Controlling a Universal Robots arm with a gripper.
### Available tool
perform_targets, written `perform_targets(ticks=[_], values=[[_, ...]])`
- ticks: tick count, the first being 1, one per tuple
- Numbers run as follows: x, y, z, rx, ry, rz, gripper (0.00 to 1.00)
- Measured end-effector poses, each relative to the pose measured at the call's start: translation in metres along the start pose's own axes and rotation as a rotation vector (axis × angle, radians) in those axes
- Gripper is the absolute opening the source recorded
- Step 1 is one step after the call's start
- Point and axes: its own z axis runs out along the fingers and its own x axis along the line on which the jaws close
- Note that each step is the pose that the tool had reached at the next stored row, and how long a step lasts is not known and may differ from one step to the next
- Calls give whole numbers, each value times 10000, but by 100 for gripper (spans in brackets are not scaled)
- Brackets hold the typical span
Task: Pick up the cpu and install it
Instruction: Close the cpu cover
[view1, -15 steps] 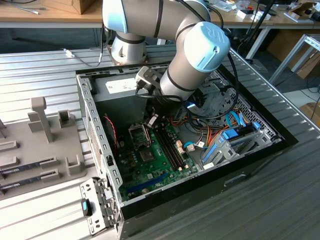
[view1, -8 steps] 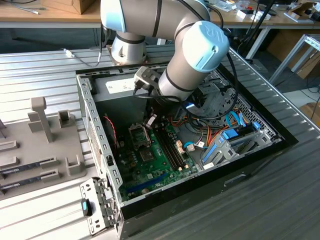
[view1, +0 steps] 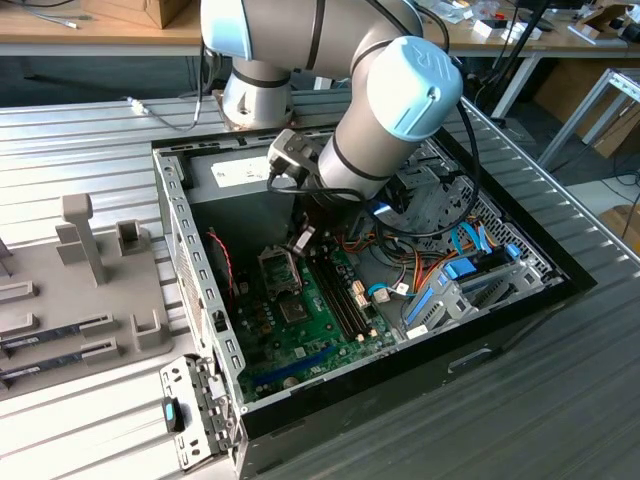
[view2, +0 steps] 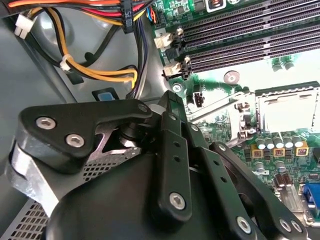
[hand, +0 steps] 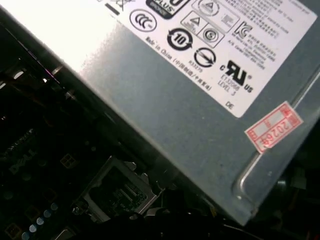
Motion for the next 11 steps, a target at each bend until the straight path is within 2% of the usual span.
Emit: perform_targets(ticks=[3, 11], values=[[6, -2, -25, -16, -14, -3, 11], [27, -12, -69, -113, -101, -16, 11]])
